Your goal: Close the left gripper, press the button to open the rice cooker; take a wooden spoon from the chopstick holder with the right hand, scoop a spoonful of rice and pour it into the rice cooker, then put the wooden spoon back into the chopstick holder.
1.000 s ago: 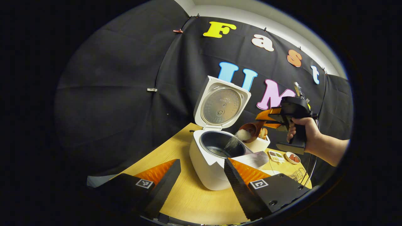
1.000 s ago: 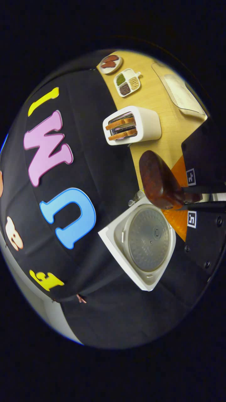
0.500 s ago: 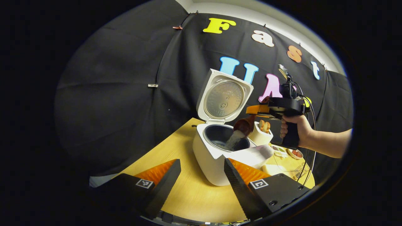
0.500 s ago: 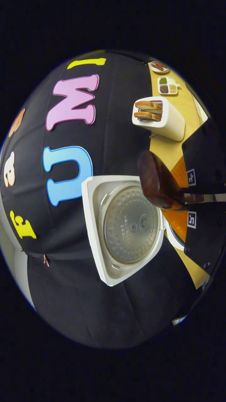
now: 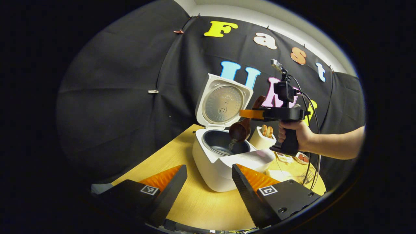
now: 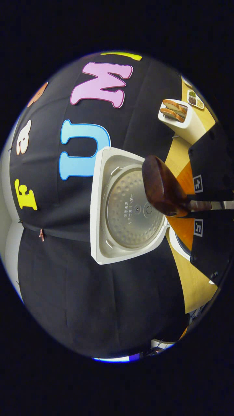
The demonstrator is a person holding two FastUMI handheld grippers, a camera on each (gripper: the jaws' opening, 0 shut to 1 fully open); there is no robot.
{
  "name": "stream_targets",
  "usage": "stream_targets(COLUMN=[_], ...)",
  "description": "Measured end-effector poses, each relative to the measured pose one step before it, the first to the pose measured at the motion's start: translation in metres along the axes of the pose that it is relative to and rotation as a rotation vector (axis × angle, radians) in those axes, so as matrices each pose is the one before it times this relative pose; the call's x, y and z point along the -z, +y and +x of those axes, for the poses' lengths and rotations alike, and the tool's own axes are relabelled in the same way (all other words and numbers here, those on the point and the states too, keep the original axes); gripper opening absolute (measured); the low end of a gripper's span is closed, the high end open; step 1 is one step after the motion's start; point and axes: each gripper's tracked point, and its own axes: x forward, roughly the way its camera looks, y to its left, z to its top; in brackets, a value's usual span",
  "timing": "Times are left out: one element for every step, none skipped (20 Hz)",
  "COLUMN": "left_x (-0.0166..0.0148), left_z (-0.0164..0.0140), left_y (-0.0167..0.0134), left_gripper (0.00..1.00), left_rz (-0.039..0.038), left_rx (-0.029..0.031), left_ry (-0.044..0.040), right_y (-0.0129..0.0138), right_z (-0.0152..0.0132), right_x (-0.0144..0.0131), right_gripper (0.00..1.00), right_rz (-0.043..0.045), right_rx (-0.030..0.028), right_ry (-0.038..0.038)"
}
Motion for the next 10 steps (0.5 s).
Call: stream_targets(left_x=[-0.00226, -0.00090, -0.00180, -0.00028, -0.00073, 0.00027, -0.00143, -0.00042, -0.00007, -0.00031], left_z=[-0.00188, -0.00240, -0.00211, -0.00182, -0.00080, -0.00087, -0.00256, -0.00044, -0.00121, -0.00057], left_y=[-0.00364, -0.00375, -0.00311, -0.00270, -0.00233, -0.00197, -0.00166, -0.00255, -0.00220, -0.00243], left_gripper=[0.96, 0.96, 0.96, 0.96, 0.96, 0.96, 0.96, 0.96, 0.96, 0.96], left_rz=[0.00147, -0.00080, 0.00202, 0.00539, 0.00681, 0.00506, 0.00323, 0.00132, -0.00383, -0.00835], left_rx=[0.00396, 0.00509, 0.00262, 0.00116, 0.00057, 0.00156, 0.00203, 0.00377, 0.00230, 0.00291], left_ry=[-0.00859, -0.00645, -0.00523, -0.00501, -0.00317, -0.00423, -0.00487, -0.00628, -0.00311, 0.00125], right_y=[-0.00169, -0.00243, -0.00288, -0.00297, -0.00391, -0.00436, -0.00570, -0.00470, -0.00652, -0.00642], right_z=[-0.00480, -0.00621, -0.00640, -0.00696, -0.00785, -0.00834, -0.00859, -0.00580, -0.00706, -0.00839], right_x=[-0.00291, -0.00566, -0.00592, -0.00501, -0.00551, -0.00645, -0.00845, -0.00912, -0.00538, -0.00539], right_gripper=[0.14, 0.14, 0.14, 0.14, 0.14, 0.14, 0.14, 0.14, 0.14, 0.14], right_rz=[0.00968, 0.01029, 0.01142, 0.01039, 0.01034, 0.00763, 0.00499, 0.00085, 0.00117, 0.00650], right_rx=[0.00437, 0.00632, 0.00735, 0.00738, 0.00756, 0.00972, 0.01122, 0.01331, 0.01956, 0.01593], right_ry=[-0.00551, -0.00959, -0.01200, -0.00905, -0.01171, -0.01335, -0.02289, -0.02231, -0.01153, -0.01102])
